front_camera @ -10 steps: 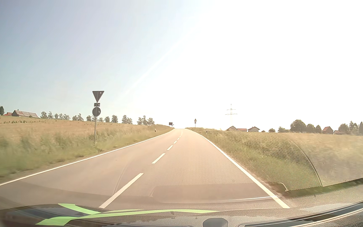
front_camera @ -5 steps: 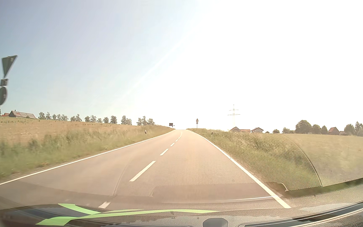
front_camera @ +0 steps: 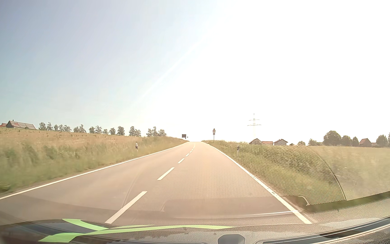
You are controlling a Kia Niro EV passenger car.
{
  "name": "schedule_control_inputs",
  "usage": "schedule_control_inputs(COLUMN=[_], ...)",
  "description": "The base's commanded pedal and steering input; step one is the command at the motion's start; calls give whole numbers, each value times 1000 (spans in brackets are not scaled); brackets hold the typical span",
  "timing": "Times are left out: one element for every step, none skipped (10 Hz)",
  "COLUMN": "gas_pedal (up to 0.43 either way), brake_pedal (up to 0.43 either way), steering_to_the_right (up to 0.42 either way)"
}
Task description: Follow the waypoints while adhering to traffic rules and regulations
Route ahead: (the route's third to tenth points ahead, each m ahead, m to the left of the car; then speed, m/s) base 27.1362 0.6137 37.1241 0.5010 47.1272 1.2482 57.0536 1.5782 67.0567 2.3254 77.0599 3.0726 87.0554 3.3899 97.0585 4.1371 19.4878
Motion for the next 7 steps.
schedule_control_inputs(gas_pedal=[469, 469, 449, 390, 390, 390, 390], brake_pedal=[0, 0, 0, 0, 0, 0, 0], steering_to_the_right=[-6, -6, -6, -6, -6, -6, -6])
